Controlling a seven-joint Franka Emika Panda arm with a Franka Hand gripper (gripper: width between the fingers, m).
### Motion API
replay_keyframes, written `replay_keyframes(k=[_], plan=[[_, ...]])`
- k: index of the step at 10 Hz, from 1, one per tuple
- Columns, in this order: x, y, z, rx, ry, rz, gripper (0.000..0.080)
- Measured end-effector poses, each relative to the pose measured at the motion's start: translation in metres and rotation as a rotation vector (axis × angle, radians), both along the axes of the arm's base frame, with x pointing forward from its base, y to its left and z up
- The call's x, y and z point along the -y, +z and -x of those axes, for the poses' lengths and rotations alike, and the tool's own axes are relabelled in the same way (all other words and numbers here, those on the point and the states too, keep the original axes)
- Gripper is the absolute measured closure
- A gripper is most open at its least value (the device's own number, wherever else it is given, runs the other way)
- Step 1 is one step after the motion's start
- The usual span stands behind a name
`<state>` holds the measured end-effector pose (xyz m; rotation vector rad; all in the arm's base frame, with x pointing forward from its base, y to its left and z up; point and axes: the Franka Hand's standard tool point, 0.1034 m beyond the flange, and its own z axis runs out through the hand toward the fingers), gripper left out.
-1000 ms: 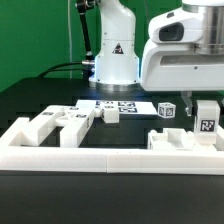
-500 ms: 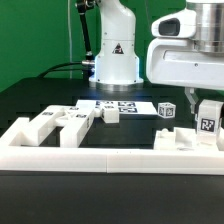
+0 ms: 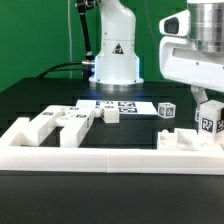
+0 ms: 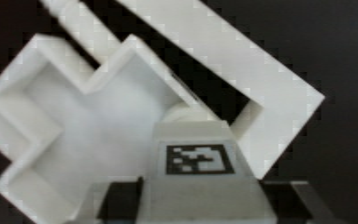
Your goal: Assemble chair
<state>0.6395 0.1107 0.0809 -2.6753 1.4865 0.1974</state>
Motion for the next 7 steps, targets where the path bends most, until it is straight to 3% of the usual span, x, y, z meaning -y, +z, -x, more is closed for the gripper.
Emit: replay_keyframes(k=[3,6,7], plan=[[-0.0051,-0.0003,0.0002,-0.026,-0.206,0.004,0.0509],[-0.0063,-0.0005,0.0005,-0.023,-0.182,0.003,0.0507],[-0.0077,-0.0007,0.0009,-0.015,-0.115,-0.002,0.0318]])
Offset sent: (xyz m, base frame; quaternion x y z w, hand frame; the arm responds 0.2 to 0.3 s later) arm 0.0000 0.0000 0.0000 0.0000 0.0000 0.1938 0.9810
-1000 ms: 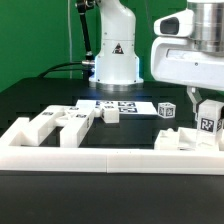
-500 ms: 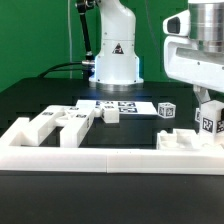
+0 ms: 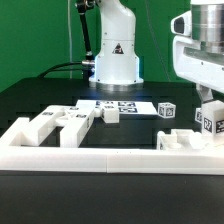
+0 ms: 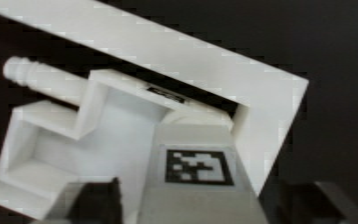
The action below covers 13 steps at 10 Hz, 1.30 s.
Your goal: Assemble chair
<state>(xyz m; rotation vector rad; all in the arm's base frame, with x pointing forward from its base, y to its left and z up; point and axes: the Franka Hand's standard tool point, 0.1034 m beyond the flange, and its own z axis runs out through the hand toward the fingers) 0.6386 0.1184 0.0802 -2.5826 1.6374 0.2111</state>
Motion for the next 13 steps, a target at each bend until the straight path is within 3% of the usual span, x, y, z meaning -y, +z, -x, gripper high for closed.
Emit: replay_keyframes(k=[1,2,3,13], plan=[[-0.0008,-0.0013,0.0007,0.009,0.049,-0.003,0.0318],[-0.0002,-0.0034,0.001,0.033,0.161,-0.01,0.0179],[0.0003,-0.0057,0.0023,0.051,0.271,-0.016,0.0158],[0.0078,-0.0009,-0.0025,0.166,1.04,-0.065,0.015]])
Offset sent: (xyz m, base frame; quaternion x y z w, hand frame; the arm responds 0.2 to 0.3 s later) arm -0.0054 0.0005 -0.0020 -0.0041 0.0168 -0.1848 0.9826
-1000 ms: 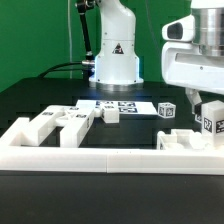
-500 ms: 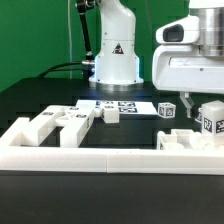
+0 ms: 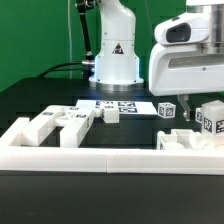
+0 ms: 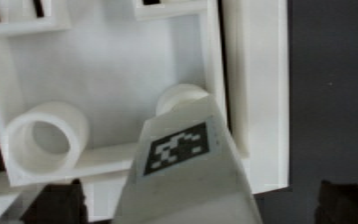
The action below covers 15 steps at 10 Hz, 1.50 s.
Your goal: Assemble chair
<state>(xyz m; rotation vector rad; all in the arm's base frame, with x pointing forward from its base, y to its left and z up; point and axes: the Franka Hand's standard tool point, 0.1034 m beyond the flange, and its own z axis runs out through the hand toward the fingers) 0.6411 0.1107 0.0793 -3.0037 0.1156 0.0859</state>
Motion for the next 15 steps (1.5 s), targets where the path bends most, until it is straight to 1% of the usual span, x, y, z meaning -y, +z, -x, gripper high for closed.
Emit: replay_keyframes(k=[3,5,7,11,15], plan=[[0.0006,0.0024,-0.0015,0.031,0.198,-0.009,0.015],[0.0007,0.0023,-0.0019,0.036,0.225,-0.011,0.0162],[0.0007,0.0021,-0.0019,0.036,0.225,-0.011,0.0514],[0.0007,0.0019,-0.0019,0.028,0.167,-0.008,0.0511],[-0.0059,0.0013,0.0012,-0.011,-0.286,0.012,0.0511]])
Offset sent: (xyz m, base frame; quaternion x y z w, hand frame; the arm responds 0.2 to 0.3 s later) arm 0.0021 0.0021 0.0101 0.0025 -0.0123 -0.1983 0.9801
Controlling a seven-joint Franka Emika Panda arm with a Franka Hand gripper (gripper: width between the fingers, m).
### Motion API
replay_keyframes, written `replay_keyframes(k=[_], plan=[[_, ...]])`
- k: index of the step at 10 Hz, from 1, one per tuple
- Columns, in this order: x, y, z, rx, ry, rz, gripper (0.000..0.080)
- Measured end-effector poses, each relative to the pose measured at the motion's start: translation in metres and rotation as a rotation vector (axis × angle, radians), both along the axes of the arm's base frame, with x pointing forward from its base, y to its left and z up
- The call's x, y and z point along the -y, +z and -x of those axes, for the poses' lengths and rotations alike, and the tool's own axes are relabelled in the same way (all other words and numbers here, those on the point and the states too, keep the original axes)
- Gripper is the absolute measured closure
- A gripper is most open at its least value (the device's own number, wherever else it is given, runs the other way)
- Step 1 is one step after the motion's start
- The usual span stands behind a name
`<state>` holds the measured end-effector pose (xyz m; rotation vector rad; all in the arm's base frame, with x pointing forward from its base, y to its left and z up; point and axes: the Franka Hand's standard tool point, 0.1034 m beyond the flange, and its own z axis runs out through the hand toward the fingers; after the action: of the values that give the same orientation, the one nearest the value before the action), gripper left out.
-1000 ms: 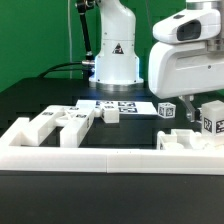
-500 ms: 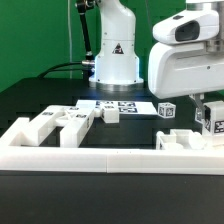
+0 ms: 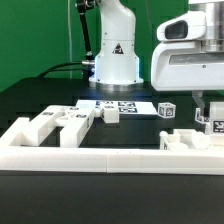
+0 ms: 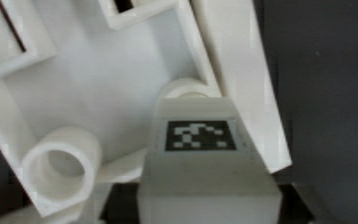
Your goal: Assemble chair
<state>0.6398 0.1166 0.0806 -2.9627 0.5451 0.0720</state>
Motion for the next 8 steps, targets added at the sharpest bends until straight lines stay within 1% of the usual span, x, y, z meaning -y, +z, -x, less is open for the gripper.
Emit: replay_keyframes(k=[1,2,5,7,8], plan=[[-0.0023,-0.0002,0.0005,-0.016,-0.128,0.005,0.0509],[-0.0019,-0.0002,0.0004,-0.023,-0.181,0.005,0.0509],[-0.002,-0.0006,-0.0001,-0.059,-0.54,0.017,0.0509],[-0.0022,-0.0009,0.0002,-0.076,-0.732,0.026,0.0509],[-0.0024,-0.0007,-0.0016,-0.071,-0.799,0.023,0.0509]])
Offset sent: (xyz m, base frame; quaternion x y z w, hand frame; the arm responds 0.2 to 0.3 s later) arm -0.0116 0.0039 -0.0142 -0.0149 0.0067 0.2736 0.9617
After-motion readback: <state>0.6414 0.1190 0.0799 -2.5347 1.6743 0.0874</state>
